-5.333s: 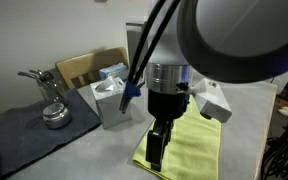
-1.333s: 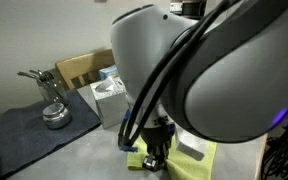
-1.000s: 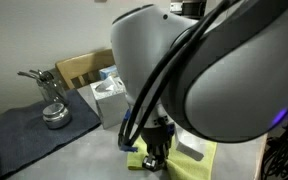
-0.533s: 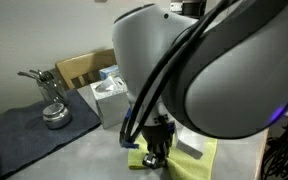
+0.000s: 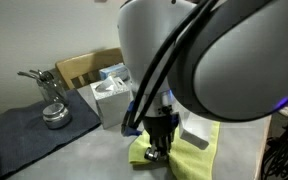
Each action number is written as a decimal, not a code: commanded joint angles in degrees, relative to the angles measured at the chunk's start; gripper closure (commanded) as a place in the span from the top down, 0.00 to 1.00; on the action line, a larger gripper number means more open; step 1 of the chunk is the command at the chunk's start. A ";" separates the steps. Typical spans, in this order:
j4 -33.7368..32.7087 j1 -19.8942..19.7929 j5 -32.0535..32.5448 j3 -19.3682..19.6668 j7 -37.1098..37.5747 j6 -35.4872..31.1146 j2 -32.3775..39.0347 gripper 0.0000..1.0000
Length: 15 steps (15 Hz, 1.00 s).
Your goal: Fold the yellow towel from the left to the right
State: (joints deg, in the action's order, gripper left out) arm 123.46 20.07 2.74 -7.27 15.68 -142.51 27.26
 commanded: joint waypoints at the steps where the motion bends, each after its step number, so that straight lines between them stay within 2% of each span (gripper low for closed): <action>1: 3.30 -2.80 -2.28 -1.73 -3.37 -0.88 -3.37 0.01; 9: 6.09 -7.47 -7.71 -3.25 -11.06 -1.40 -6.68 0.01; 15: 7.05 -9.69 -9.01 -2.95 -14.20 -1.06 -7.67 0.01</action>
State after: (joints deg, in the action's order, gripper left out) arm 128.16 12.30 -4.96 -9.39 4.10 -142.66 21.44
